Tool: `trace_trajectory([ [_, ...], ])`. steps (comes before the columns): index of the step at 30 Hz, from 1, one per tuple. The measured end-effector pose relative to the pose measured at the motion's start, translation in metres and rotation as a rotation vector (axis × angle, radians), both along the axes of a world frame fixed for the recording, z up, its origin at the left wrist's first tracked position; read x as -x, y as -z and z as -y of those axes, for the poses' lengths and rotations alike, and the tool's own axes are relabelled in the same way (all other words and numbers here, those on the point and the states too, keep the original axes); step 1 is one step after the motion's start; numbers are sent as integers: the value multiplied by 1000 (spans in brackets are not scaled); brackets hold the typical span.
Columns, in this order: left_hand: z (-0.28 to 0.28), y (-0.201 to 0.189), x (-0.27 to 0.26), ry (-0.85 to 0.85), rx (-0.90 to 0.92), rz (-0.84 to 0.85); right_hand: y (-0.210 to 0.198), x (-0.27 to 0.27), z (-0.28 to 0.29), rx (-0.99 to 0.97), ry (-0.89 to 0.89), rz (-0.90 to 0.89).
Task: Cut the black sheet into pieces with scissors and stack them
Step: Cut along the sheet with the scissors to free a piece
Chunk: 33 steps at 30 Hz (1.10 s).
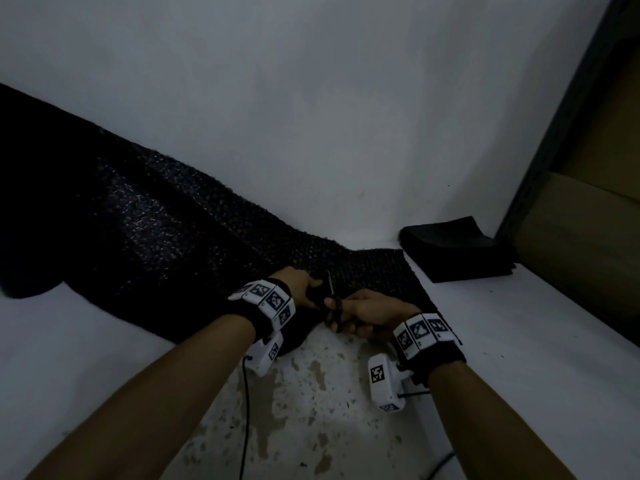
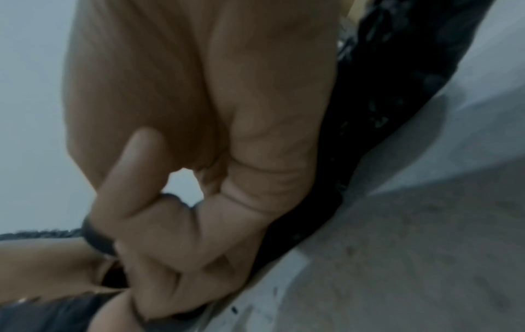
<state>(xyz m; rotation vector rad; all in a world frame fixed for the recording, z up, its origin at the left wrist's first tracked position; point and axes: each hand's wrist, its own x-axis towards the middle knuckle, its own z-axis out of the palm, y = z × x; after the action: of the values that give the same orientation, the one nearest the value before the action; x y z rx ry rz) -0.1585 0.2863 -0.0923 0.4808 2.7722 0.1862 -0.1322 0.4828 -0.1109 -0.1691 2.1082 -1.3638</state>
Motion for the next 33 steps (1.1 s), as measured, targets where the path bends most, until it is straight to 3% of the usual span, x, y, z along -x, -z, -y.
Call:
trace_trajectory([
  [12, -2, 4, 0, 35, 76, -3, -14, 4, 8, -41, 28, 10],
  [33, 0, 1, -5, 49, 116, -53, 5, 25, 8, -25, 74, -37],
])
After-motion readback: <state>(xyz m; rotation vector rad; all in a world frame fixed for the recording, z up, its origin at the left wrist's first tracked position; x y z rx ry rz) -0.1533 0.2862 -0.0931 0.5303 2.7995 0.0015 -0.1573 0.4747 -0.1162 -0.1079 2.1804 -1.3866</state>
